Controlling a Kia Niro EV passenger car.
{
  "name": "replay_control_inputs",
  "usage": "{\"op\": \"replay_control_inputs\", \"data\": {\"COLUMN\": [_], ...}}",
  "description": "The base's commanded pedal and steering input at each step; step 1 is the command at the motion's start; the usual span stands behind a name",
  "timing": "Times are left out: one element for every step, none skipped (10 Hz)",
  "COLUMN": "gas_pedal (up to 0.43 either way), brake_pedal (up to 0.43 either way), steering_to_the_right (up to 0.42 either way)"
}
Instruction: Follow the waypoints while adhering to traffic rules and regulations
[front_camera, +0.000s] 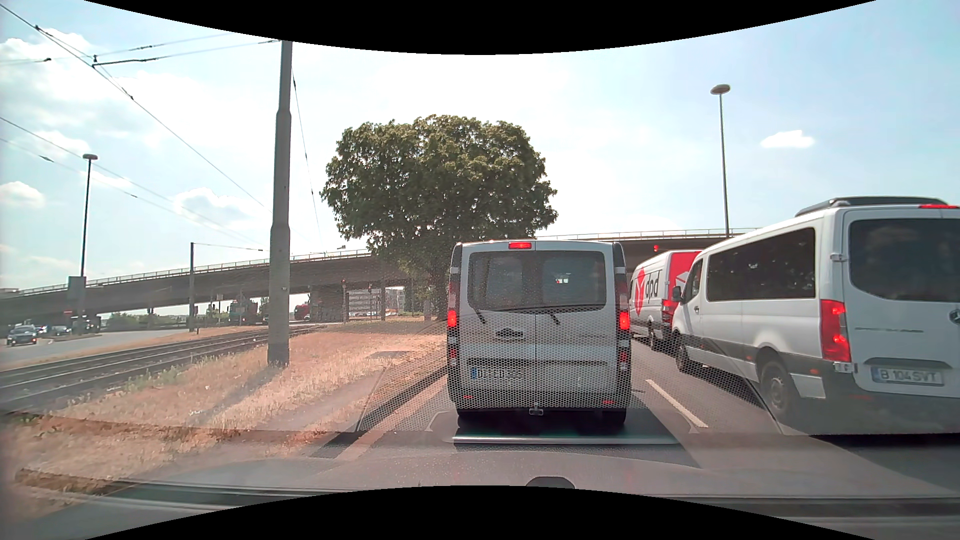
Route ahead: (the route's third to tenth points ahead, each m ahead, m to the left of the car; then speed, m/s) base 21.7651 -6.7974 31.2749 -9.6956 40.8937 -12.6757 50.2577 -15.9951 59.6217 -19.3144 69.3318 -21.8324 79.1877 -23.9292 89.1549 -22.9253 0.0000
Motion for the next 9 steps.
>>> {"op": "replay_control_inputs", "data": {"gas_pedal": [0.0,0.0,0.0,0.0,0.0,0.0,0.0,0.0,0.0], "brake_pedal": [0.293,0.293,0.293,0.293,0.293,0.299,0.293,0.293,0.293], "steering_to_the_right": [0.014,0.014,0.014,0.014,0.014,0.014,0.014,0.014,0.014]}}
